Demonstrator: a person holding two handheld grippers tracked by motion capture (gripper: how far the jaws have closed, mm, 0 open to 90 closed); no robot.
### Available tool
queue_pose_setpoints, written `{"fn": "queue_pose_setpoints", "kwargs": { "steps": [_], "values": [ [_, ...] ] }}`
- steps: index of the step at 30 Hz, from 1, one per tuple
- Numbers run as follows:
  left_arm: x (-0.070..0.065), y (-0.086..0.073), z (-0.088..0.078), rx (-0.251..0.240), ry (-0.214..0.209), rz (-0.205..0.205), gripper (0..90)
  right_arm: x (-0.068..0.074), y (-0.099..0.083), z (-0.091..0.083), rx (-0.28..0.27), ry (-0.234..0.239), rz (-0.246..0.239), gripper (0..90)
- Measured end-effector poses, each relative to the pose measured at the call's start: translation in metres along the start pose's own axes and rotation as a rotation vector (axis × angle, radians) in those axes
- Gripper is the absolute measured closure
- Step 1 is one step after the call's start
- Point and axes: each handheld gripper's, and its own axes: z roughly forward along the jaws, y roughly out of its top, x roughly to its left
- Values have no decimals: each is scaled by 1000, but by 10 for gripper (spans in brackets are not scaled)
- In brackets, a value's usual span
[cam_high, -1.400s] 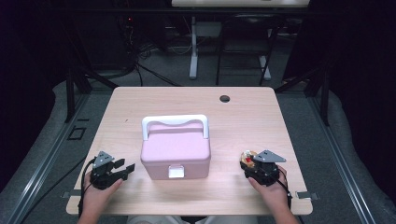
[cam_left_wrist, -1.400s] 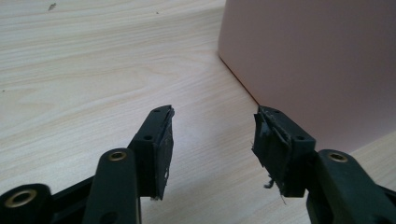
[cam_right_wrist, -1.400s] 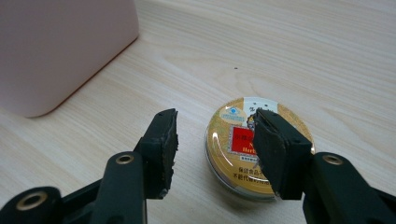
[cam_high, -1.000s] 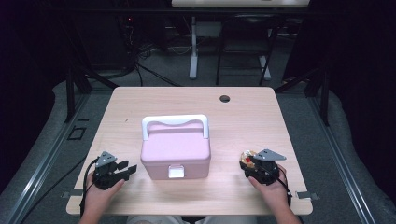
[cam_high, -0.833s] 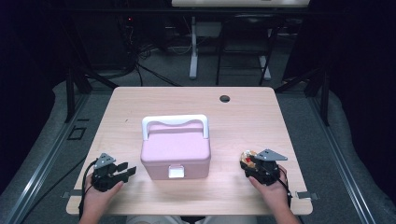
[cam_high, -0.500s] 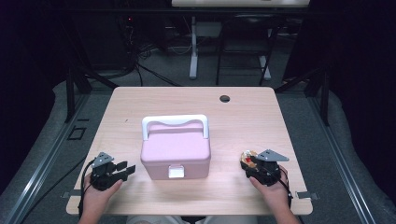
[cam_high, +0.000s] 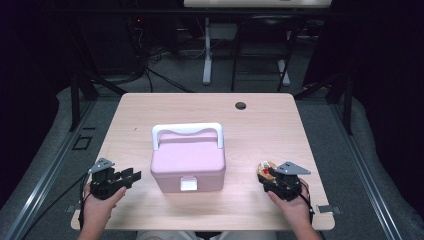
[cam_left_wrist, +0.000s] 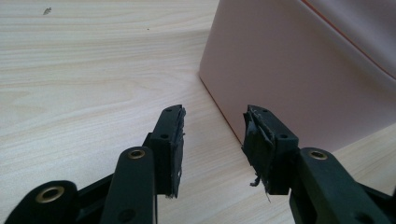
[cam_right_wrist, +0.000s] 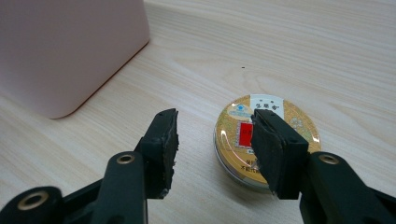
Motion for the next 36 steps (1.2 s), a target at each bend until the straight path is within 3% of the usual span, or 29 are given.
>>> {"fn": "queue_pose_setpoints", "kwargs": {
  "steps": [9, 17, 23, 29, 36],
  "values": [
    [0, 6, 2, -5, -3, 16, 612, 1, 3, -1, -13, 17, 10, 542],
    [-9, 20, 16, 10, -20, 58, 648, 14, 24, 1, -24, 82, -20, 615],
    [-19, 25, 27, 10, -36, 76, 688, 24, 38, 15, -5, 134, -34, 695],
    [-24, 30, 33, 18, -48, 80, 704, 37, 54, 32, -27, 170, -42, 682],
    [-26, 32, 38, 18, -39, 69, 800, 51, 65, 44, -44, 195, -46, 723]
  ]
}}
